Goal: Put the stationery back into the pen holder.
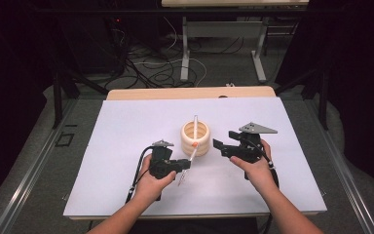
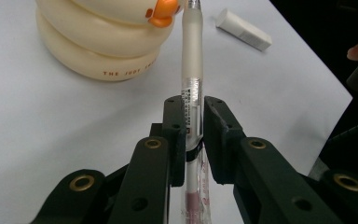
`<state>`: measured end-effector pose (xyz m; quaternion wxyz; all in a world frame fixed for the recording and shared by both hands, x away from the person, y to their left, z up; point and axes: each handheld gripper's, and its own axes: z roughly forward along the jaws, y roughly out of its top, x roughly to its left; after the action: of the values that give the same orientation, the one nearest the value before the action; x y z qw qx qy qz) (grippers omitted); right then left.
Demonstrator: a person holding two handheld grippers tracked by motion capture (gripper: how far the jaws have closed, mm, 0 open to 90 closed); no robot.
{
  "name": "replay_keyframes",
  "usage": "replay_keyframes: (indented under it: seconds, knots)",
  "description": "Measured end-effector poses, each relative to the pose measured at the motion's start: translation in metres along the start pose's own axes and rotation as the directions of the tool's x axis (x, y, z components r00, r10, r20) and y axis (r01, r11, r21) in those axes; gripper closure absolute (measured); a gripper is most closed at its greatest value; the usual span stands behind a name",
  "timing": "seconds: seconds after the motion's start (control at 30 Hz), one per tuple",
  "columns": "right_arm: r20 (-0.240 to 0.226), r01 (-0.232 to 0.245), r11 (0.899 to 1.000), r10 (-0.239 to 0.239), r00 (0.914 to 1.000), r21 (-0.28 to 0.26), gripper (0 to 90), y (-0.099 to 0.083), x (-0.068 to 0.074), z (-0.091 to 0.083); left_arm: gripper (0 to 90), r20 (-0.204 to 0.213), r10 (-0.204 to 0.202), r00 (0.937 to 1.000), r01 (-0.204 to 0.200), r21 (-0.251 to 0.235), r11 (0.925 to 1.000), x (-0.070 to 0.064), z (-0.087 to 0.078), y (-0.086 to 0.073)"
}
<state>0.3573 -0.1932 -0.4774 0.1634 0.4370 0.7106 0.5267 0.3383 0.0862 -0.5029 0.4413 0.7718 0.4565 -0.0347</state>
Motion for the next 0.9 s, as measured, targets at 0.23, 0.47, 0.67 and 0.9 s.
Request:
replay_keyframes:
  seconds: [0.23, 0.47, 0.67, 0.9]
  knots:
    - [-0.075, -0.094, 0.996, 0.093, 0.9928, -0.003, 27.2, 0.004, 0.011, -0.003, 79.5, 0.019, -0.013, 0.9997, 0.014, -0.042, 0.9990, -0.001, -0.005, 0.001]
    - [-0.147, -0.198, 0.978, 0.205, 0.9676, 0.061, 33.3, 0.004, 0.019, -0.003, 79.5, 0.023, -0.011, 0.9997, 0.012, -0.057, 0.9983, -0.003, -0.006, 0.002]
    - [-0.203, -0.239, 0.966, 0.254, 0.9457, 0.096, 36.7, 0.000, 0.025, 0.004, 79.5, 0.026, -0.010, 0.9996, 0.012, -0.070, 0.9975, -0.005, -0.008, 0.002]
    - [-0.220, -0.266, 0.958, 0.283, 0.9334, 0.105, 41.2, -0.002, 0.030, 0.008, 79.5, 0.028, 0.001, 0.9996, 0.002, -0.092, 0.9957, -0.007, -0.012, 0.006]
